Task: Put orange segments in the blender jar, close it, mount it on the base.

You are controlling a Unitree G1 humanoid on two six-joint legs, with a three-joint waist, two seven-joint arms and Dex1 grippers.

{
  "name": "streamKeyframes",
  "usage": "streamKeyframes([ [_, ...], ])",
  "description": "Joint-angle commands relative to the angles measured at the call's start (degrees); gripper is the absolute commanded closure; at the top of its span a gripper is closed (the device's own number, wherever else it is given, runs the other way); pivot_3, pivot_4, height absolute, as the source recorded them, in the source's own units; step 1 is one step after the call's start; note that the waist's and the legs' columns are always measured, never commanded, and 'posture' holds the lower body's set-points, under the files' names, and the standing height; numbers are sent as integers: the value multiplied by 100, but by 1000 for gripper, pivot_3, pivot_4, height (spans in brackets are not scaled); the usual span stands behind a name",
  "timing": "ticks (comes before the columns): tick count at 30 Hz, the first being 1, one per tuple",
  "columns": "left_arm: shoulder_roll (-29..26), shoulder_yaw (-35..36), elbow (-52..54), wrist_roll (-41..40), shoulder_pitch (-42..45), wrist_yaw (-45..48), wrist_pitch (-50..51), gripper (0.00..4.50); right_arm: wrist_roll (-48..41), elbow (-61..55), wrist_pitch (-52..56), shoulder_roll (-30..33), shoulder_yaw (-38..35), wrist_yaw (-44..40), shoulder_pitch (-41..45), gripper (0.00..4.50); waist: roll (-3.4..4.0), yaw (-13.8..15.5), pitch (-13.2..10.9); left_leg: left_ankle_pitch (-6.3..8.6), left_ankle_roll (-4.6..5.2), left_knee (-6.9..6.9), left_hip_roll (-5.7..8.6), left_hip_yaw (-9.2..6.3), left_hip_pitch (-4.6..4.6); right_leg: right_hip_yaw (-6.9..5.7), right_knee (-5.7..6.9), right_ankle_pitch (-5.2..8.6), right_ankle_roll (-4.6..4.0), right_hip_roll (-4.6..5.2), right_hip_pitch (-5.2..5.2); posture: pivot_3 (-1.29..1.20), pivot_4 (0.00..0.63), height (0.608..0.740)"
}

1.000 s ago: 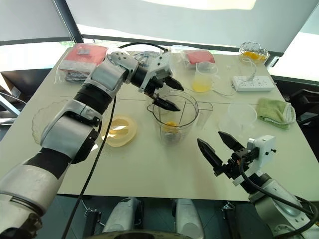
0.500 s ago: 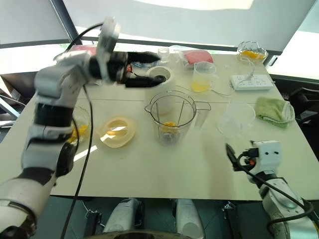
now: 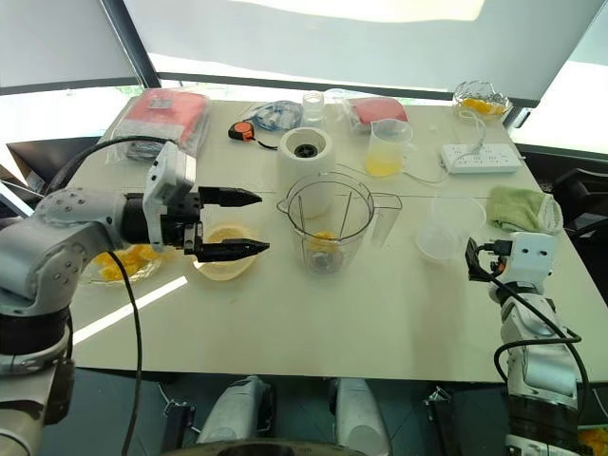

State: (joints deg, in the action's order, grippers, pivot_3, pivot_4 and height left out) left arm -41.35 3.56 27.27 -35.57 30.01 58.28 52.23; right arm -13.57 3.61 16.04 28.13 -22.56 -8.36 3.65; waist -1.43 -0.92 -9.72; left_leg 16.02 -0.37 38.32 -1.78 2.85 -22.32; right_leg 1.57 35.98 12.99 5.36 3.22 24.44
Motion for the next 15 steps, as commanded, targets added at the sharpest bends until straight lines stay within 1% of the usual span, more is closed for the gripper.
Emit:
streamKeyframes([
  [1,-204,276,315,-165,-92,-217,30,29,188,277,-227,159,-53,-5,193,0,0,-7,0,0,0,0,0,1,0,0,0,0,0,0,0,0,150,740],
  [8,-419,276,357,-415,-253,-356,26,29,349,679,-481,32,-18,64,274,0,1,-11,0,0,0,0,0,5,0,0,0,0,0,0,0,0,150,740],
  [15,-663,124,174,-394,-334,-195,-110,29,575,1613,-884,-83,166,285,857,0,3,-35,-1,0,0,0,0,10,2,2,0,0,-1,-1,0,0,150,740],
])
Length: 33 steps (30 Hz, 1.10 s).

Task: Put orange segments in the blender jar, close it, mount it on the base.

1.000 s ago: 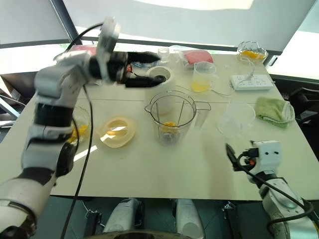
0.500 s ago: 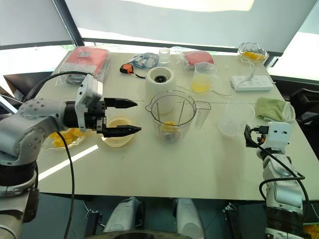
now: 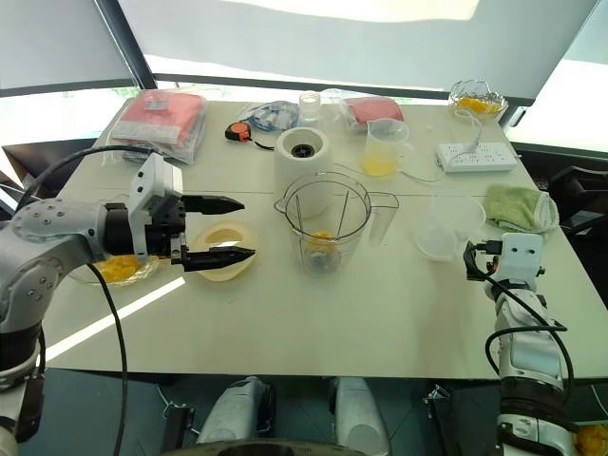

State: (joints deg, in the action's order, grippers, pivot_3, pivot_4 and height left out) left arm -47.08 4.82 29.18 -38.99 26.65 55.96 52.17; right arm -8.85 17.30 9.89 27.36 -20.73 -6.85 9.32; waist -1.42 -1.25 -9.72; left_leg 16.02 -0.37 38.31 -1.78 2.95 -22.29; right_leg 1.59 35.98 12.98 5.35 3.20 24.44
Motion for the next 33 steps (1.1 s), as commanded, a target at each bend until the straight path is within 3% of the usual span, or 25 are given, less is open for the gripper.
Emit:
streamKeyframes([
  [1,-93,-2,-37,-42,8,9,-97,29,130,405,-337,-5,-2,166,385,0,1,-2,-1,0,0,0,0,1,0,0,0,0,0,0,0,0,150,740],
  [3,-78,3,-44,-29,9,-75,-74,29,210,648,-456,-4,44,232,527,0,1,0,-1,0,0,0,0,1,0,0,0,0,0,0,0,0,150,740],
  [6,-85,25,6,-67,-27,-161,-30,0,265,873,-637,-31,104,268,676,784,1,2,-1,0,0,0,0,1,-1,0,-1,0,0,0,0,0,150,740],
  [13,-178,102,81,-120,-170,-295,-10,0,305,1046,-872,-59,230,271,725,4464,2,3,-1,0,0,-2,0,0,-1,0,-1,0,1,0,1,0,150,740],
  [18,-237,119,74,-151,-226,-347,-41,0,336,1004,-945,-56,245,253,745,4464,1,15,-1,0,0,-2,0,-1,-1,-1,-2,0,1,1,0,0,150,740],
  [21,-27,560,-80,-742,-40,-506,234,0,397,561,-917,147,260,155,849,4464,4,7,-3,0,0,-3,-1,-1,-2,0,-3,0,1,1,0,0,150,740],
  [25,-91,830,-351,-1055,206,-564,369,0,357,-190,-576,657,258,-184,1282,4464,23,-2,-15,0,0,-2,0,-5,-2,2,0,0,1,2,4,0,150,740],
  [33,-360,637,-761,-792,365,-318,100,0,375,-1013,712,1742,864,-1433,2674,4464,32,-114,-28,0,0,-11,-2,-6,-3,-3,1,0,4,-6,8,0,150,740],
])
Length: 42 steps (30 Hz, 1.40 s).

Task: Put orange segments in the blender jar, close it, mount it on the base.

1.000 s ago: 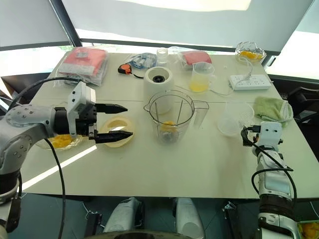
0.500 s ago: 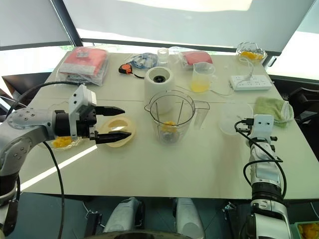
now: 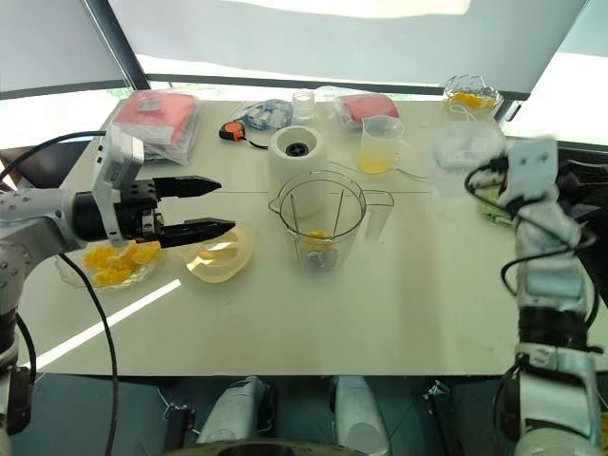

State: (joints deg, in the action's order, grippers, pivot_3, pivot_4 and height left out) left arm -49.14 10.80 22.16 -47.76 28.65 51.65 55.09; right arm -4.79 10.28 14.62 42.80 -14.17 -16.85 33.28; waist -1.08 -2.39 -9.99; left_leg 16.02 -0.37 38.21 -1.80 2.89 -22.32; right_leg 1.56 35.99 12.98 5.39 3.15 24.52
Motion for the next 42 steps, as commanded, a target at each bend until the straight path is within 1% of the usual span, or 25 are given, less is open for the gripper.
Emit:
streamKeyframes([
  [1,-205,7,-96,134,176,163,-239,0,-17,-361,300,278,293,-590,402,4464,-2,-1,-1,0,0,-1,0,-2,-1,-2,0,0,-1,0,1,0,150,740],
  [4,-382,-85,-155,301,134,341,-398,0,6,-574,356,449,548,-1028,754,4464,-2,-3,-4,0,0,-3,-1,2,-8,-2,-3,1,-1,0,9,0,150,740],
  [8,-527,-96,-297,512,33,482,-599,0,66,-880,372,482,831,-1362,1010,4464,-3,-1,-6,0,0,-3,0,7,-15,-2,-4,1,0,4,15,0,150,740],
  [11,-608,-73,-368,636,-101,569,-727,0,303,-1150,200,515,1102,-1522,1076,4464,-4,-1,-7,0,0,-4,-1,7,-15,-2,-4,1,0,4,15,0,150,740],
  [14,-592,-65,-350,688,-184,581,-779,0,812,-1264,-277,680,1433,-1621,1132,4464,-8,6,-11,0,0,-3,0,10,-16,-2,-4,2,0,8,18,0,150,740],
  [21,-468,-100,-353,798,-218,502,-851,0,1864,-1157,-1285,733,1949,-1468,1487,4464,-10,2,-13,0,-1,-3,1,14,-17,-2,-4,2,0,10,20,0,150,740],
  [27,-428,-90,-333,809,-229,487,-844,0,2475,-971,-1968,717,2066,-1330,1636,4464,-11,1,-14,0,-1,-3,0,15,-19,-2,-2,2,0,10,23,0,150,740],
  [35,-332,-87,-350,795,-229,414,-835,0,3000,-799,-2600,698,2153,-1246,1676,4464,-11,0,-14,0,-1,-3,0,15,-19,-2,-1,2,0,10,23,0,150,740],
  [42,-277,-109,-367,810,-218,396,-835,0,3306,-750,-2926,680,2164,-1182,1682,4464,-11,0,-14,0,-1,-3,0,15,-19,-2,-1,2,0,10,23,0,150,740],
])
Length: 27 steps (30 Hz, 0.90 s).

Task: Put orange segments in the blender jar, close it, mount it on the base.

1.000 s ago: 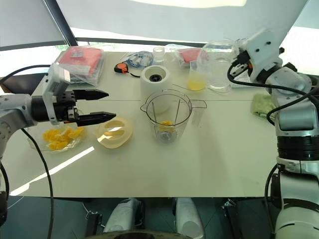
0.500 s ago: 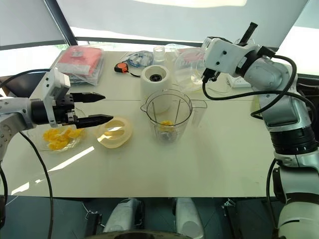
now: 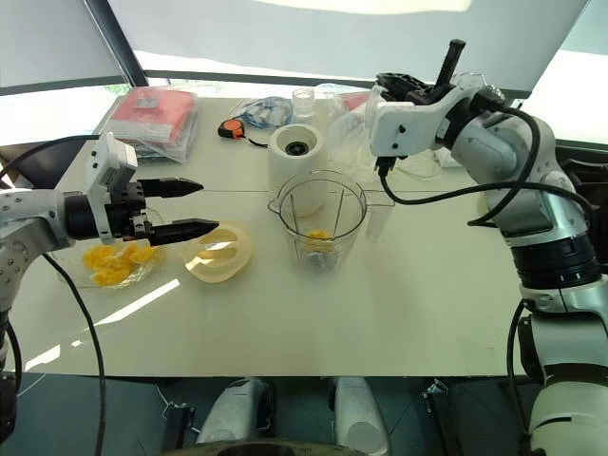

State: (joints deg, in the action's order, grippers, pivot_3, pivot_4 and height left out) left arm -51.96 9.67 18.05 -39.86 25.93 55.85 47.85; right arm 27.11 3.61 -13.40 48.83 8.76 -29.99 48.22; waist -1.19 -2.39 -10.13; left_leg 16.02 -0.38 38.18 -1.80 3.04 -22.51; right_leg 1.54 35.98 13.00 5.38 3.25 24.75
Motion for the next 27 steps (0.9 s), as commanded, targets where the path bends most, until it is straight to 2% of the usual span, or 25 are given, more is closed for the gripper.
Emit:
streamKeyframes([
  [1,14,2,44,23,52,-28,-111,0,146,-73,-157,72,-131,146,195,4464,0,0,0,0,0,0,0,0,0,0,0,0,0,0,0,0,150,740],
  [16,161,-15,11,28,204,-208,-31,0,573,-2,-696,17,-197,729,330,4464,-1,-5,-1,0,-1,0,0,0,0,0,2,0,0,0,0,0,150,740],
  [21,169,-35,6,23,243,-237,-19,0,469,32,-642,-42,-233,717,287,4464,-1,-3,-1,0,-1,0,0,0,0,0,2,0,0,0,0,0,150,740],
  [25,166,-47,19,-5,271,-256,1,0,-319,-42,38,-378,-501,353,122,4464,-3,-7,0,0,-1,0,0,0,0,0,2,-1,0,0,0,0,150,740],
  [27,170,-61,19,-12,292,-256,11,0,-1120,-309,1011,-752,-832,20,-34,4464,-4,-1,-1,0,-1,0,-1,-3,1,-1,3,-1,0,-1,-3,0,150,740],
])
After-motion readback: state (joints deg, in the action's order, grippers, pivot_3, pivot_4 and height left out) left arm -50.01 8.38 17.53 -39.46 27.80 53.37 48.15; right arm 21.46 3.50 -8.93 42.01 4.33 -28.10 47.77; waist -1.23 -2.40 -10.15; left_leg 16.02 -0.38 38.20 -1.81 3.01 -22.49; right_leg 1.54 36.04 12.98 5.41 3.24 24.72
